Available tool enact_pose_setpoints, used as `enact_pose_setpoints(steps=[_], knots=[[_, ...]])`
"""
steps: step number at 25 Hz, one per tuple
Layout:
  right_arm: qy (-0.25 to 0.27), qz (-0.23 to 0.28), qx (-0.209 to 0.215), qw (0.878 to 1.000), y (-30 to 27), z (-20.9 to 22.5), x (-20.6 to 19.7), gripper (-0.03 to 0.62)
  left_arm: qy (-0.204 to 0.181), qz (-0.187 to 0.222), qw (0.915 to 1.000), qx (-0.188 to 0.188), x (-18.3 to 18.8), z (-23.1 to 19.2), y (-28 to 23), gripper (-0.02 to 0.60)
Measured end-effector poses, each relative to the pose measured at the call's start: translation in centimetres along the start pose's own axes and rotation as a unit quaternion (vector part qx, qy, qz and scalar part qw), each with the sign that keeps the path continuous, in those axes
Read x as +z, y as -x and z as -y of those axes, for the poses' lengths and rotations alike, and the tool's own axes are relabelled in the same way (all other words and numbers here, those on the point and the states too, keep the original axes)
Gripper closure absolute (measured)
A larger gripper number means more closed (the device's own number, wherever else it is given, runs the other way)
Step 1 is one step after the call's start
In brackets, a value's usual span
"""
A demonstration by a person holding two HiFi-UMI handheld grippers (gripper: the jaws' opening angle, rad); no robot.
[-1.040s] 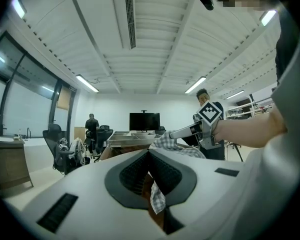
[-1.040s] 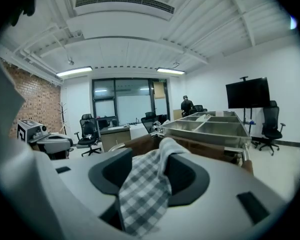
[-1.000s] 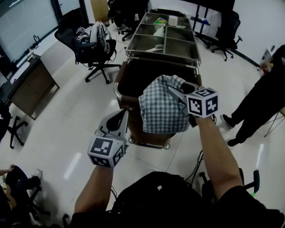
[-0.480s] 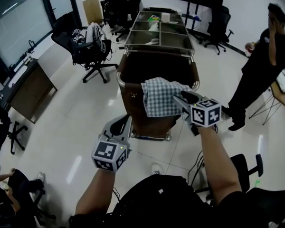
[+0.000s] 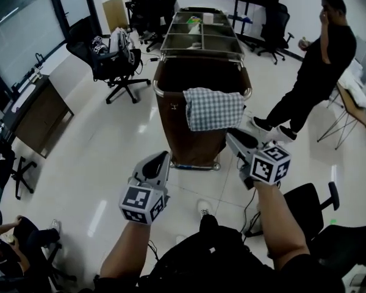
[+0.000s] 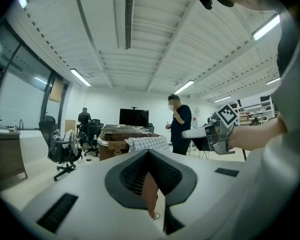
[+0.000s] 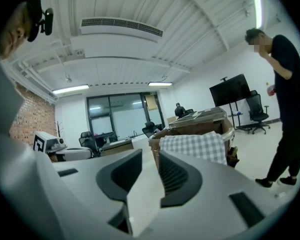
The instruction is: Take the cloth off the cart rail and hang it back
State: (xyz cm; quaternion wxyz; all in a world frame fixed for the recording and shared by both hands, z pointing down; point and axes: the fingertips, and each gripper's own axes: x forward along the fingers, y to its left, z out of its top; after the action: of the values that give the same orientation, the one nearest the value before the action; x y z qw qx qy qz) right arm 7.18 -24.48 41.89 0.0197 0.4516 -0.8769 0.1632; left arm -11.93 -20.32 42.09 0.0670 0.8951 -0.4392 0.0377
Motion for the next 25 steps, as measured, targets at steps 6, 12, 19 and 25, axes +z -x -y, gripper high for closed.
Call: enact_pose_setpoints(steps=[6,12,19,25], knots=[[-0.054,0.037,0.014,0.998,3.9,-2.9,-0.3,0.589,0.014,0.002,0.9997,-0.019,-1.1,2.6,1.3,0.581],[-0.008,0.046,0.023,0.999,6.6,-5.6,-0.6,0.586,0.007,0.0,0.9994,-0.033,-1.5,4.9,1.3,0.581],[-0.034,0.039,0.02,0.998,8.7,-2.7,-1.8,0.588,0.011,-0.003,0.9997,-0.02,-1.6,6.6,-0.4,0.581],[-0.014,0.008,0.016,1.0,9.5,1.1,-2.9,0.588,0.01,-0.004,0.9999,-0.005,-1.4,8.5,-2.8,0.581]])
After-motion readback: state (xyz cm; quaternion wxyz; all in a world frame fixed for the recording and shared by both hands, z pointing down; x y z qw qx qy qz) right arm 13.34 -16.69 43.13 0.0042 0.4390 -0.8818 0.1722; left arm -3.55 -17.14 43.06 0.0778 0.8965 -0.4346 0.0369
